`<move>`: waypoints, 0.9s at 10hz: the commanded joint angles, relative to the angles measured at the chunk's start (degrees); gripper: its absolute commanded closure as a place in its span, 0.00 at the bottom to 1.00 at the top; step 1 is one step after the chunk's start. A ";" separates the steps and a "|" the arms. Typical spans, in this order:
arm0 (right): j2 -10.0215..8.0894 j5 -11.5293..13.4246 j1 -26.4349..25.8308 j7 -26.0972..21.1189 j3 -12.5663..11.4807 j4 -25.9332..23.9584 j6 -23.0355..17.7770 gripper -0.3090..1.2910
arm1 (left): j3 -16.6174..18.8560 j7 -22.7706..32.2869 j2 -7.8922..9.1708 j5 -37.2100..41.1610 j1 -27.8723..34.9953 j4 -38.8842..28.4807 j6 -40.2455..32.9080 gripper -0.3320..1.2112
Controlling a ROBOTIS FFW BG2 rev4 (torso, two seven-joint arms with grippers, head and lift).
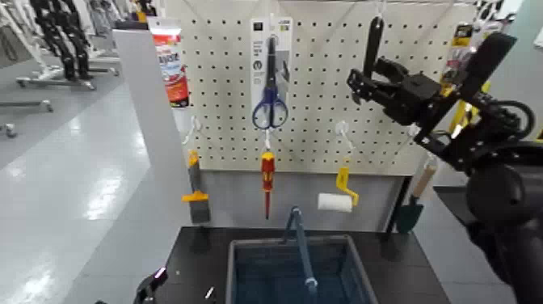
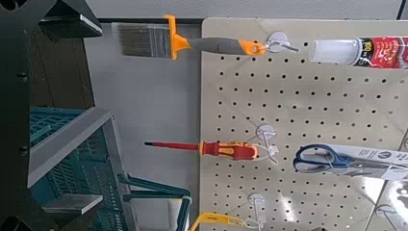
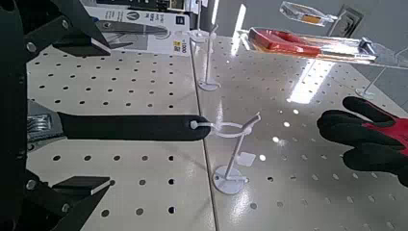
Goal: Put the black wrench into the crate.
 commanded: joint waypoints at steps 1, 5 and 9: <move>-0.23 0.16 -0.57 -0.20 0.35 -0.25 1.60 0.82 | -0.08 -0.08 -0.03 0.01 0.00 0.00 0.00 0.27; -0.32 0.77 -1.01 -0.46 0.61 -1.13 2.04 0.91 | -0.16 -0.08 -0.03 -0.07 -0.09 0.00 0.00 0.27; -0.41 1.47 -1.09 -0.46 0.52 -1.40 2.04 0.91 | -0.25 0.01 0.06 -0.07 -0.18 0.09 0.09 0.27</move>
